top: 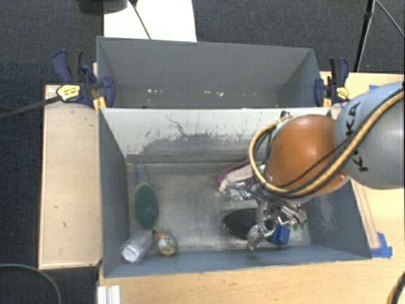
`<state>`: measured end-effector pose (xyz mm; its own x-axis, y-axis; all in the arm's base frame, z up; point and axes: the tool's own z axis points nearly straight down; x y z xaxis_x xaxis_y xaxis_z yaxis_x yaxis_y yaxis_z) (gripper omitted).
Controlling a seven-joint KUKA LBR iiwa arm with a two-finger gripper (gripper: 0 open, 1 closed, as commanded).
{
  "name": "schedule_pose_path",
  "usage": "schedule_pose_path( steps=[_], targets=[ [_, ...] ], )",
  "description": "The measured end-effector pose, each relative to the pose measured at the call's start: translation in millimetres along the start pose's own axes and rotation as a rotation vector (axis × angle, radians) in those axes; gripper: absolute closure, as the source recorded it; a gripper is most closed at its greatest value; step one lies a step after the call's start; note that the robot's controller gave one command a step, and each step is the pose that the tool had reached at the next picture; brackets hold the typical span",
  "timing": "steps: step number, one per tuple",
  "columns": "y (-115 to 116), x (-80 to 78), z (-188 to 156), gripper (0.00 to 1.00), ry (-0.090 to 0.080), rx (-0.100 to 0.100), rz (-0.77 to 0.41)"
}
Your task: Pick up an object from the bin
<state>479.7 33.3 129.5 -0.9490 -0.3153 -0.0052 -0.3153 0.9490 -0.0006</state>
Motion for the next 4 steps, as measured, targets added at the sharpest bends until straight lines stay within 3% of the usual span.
schedule_pose_path(
  steps=[1,2,3,4],
  targets=[
    [-26.2,6.1,53.3,0.00,-0.006,0.001,0.195],
    [-25.0,8.6,54.4,1.00,0.003,-0.001,0.197],
    [-32.2,-6.4,-70.0,1.00,-0.004,0.002,0.053],
    [-75.9,7.7,-161.0,1.00,-0.001,0.002,-0.254]
  ],
)
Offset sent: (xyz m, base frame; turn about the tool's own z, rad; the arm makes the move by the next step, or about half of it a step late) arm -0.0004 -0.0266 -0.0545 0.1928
